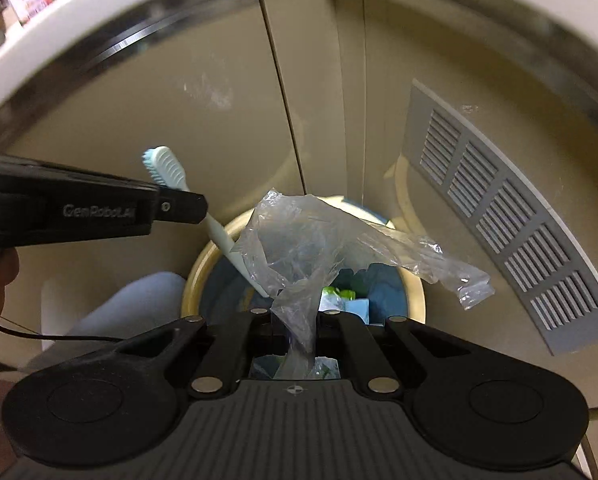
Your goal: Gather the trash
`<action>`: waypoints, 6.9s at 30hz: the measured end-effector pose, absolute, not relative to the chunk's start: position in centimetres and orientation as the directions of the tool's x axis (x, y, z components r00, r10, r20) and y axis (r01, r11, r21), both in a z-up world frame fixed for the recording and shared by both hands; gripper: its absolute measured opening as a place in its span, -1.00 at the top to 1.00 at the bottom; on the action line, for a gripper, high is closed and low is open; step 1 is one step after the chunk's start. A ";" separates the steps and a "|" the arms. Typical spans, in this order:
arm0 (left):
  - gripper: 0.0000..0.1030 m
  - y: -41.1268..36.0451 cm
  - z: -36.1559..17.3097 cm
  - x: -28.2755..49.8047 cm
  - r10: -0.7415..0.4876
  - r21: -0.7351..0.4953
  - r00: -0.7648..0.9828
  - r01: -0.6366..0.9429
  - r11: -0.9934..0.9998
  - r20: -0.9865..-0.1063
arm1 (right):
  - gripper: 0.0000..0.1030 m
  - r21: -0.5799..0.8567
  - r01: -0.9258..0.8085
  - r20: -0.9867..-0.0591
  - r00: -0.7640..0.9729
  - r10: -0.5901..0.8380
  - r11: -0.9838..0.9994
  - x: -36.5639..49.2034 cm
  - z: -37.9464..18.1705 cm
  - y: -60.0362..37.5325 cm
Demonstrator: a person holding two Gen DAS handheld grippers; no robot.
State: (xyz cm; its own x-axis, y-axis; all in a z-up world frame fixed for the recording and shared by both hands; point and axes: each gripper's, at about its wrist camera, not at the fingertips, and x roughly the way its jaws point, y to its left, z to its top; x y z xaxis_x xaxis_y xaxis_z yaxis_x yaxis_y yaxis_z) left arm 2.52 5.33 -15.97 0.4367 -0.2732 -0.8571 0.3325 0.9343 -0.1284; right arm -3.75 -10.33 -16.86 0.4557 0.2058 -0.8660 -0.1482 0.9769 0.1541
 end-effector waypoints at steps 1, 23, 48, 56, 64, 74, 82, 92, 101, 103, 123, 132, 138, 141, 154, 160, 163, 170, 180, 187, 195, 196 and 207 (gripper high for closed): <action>0.94 5.1 -16.4 2.8 -0.267 -0.123 0.430 0.334 0.935 -0.862 | 0.90 0.151 -0.148 -0.871 0.447 0.202 0.977 -3.5 -17.3 -10.3; -0.99 3.8 -21.9 4.4 -0.160 -0.019 0.387 0.343 0.939 -0.908 | -0.36 0.148 -0.139 -0.931 0.315 0.185 0.979 -0.7 -22.0 -9.7; -0.99 8.7 -9.9 -6.4 -0.135 0.080 0.563 0.340 0.937 -0.815 | -0.62 0.076 -0.211 -0.806 0.562 0.185 0.974 -10.9 -10.3 -9.5; -0.99 8.2 -8.9 -7.8 -0.144 0.122 0.609 0.373 0.920 -0.780 | -0.63 0.058 -0.207 -0.788 0.591 0.172 0.977 -12.6 -9.1 -9.5; -0.99 8.3 -8.5 -8.6 -0.143 0.135 0.629 0.373 0.918 -0.764 | -0.66 0.039 -0.216 -0.775 0.609 0.166 0.976 -13.1 -8.6 -9.2; -0.99 8.4 -8.4 -8.7 -0.144 0.138 0.630 0.376 0.916 -0.763 | -0.67 0.041 -0.215 -0.777 0.608 0.166 0.976 -13.2 -8.7 -9.2; -0.99 8.3 -8.6 -8.7 -0.142 0.139 0.628 0.377 0.916 -0.765 | -0.67 0.048 -0.214 -0.781 0.601 0.170 0.976 -13.0 -8.9 -9.2; -0.99 8.2 -8.7 -8.7 -0.140 0.145 0.626 0.382 0.913 -0.767 | -0.68 0.052 -0.215 -0.782 0.599 0.173 0.975 -12.9 -9.0 -9.4; -0.99 8.3 -8.9 -8.7 -0.137 0.149 0.626 0.383 0.912 -0.768 | -0.68 0.063 -0.208 -0.787 0.591 0.177 0.976 -12.9 -9.4 -9.4; -0.99 8.3 -8.9 -8.6 -0.136 0.149 0.624 0.383 0.912 -0.769 | -0.68 0.067 -0.207 -0.789 0.588 0.178 0.976 -12.8 -9.5 -9.5; -0.99 8.3 -9.1 -8.1 -0.127 0.168 0.624 0.391 0.905 -0.771 | -0.68 0.109 -0.184 -0.800 0.568 0.197 0.977 -12.1 -10.3 -10.2; -0.99 8.7 -6.7 -7.8 -0.135 0.167 0.672 0.365 0.916 -0.728 | -0.68 0.179 -0.181 -0.732 0.632 0.254 0.967 -11.8 -7.0 -11.6; -0.99 9.0 -4.3 -7.4 -0.164 0.132 0.697 0.351 0.927 -0.698 | -0.70 0.235 -0.173 -0.671 0.683 0.288 0.956 -11.1 -3.8 -13.3; -0.99 9.3 -3.2 -7.1 -0.172 0.114 0.702 0.341 0.933 -0.691 | -0.73 0.247 -0.165 -0.649 0.703 0.289 0.955 -10.4 -2.4 -14.3; -1.00 10.3 -0.2 -5.9 -0.174 0.090 0.737 0.304 0.948 -0.653 | -0.83 0.180 -0.022 -0.480 0.871 0.108 0.983 -4.1 3.9 -18.9; -1.00 11.0 0.0 -4.5 -0.148 0.087 0.736 0.271 0.959 -0.661 | -0.90 0.189 0.182 -0.408 0.908 -0.091 0.965 2.1 5.4 -22.3; -1.00 11.3 0.0 -3.7 -0.134 0.082 0.728 0.254 0.964 -0.673 | -0.91 0.198 0.303 -0.396 0.895 -0.206 0.932 6.2 5.4 -24.1; -1.00 11.9 0.0 -1.7 -0.083 0.099 0.716 0.209 0.973 -0.693 | -0.94 0.167 0.403 -0.425 0.853 -0.303 0.900 16.7 4.1 -28.6; -1.00 12.2 0.0 1.2 -0.005 0.139 0.690 0.153 0.979 -0.724 | -0.94 0.208 0.550 -0.528 0.759 -0.380 0.809 27.9 0.6 -33.9; -1.00 11.0 -0.4 2.1 -0.018 0.143 0.684 0.177 0.974 -0.729 | -0.93 0.309 0.671 -0.565 0.700 -0.437 0.674 27.4 0.3 -39.4; -1.00 9.1 -0.8 1.9 -0.072 0.132 0.679 0.244 0.961 -0.730 | -0.93 0.336 0.745 -0.566 0.648 -0.509 0.575 19.4 0.5 -42.8; -1.00 9.0 -0.8 1.7 -0.076 0.134 0.680 0.250 0.959 -0.729 | -0.93 0.345 0.728 -0.554 0.667 -0.498 0.592 19.3 0.8 -42.8; -1.00 9.7 -0.1 1.8 -0.010 0.174 0.693 0.195 0.965 -0.721 | -0.94 0.328 0.629 -0.577 0.724 -0.378 0.704 29.4 1.1 -40.9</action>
